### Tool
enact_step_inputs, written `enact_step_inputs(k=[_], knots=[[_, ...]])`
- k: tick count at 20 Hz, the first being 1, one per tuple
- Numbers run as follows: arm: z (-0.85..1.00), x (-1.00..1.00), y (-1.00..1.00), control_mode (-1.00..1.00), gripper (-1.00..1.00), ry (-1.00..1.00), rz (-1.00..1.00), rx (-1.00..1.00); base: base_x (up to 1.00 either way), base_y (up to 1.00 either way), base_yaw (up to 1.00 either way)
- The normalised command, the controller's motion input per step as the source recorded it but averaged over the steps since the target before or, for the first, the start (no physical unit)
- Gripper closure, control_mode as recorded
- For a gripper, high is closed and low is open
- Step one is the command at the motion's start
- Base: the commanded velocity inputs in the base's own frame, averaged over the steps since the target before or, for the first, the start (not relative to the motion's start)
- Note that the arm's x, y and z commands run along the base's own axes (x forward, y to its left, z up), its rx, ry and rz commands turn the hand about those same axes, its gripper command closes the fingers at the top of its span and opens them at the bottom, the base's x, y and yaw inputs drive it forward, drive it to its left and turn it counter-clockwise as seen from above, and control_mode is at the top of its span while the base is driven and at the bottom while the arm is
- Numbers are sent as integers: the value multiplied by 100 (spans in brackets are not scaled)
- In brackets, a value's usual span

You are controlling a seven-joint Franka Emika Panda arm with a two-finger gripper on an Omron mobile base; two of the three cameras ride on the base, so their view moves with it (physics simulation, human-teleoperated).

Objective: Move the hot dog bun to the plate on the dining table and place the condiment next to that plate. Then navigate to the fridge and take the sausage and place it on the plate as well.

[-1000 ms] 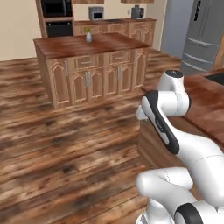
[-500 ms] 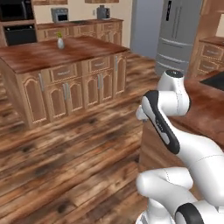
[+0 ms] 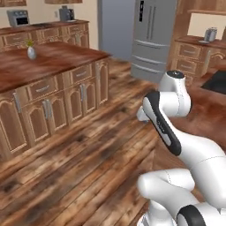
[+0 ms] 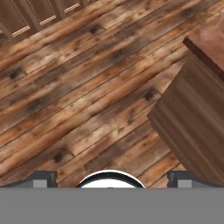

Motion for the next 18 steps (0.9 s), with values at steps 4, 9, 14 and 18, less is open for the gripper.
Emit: enact_step_inputs(k=[4, 9, 14, 18], knots=[[0, 0, 0, 100, -100, 0, 0, 0, 100, 60, -43], [0, 0, 0, 100, -100, 0, 0, 0, 100, 51, -43], [0, 0, 0, 100, -100, 0, 0, 0, 100, 35, -45], [0, 0, 0, 100, -100, 0, 0, 0, 100, 33, -44]])
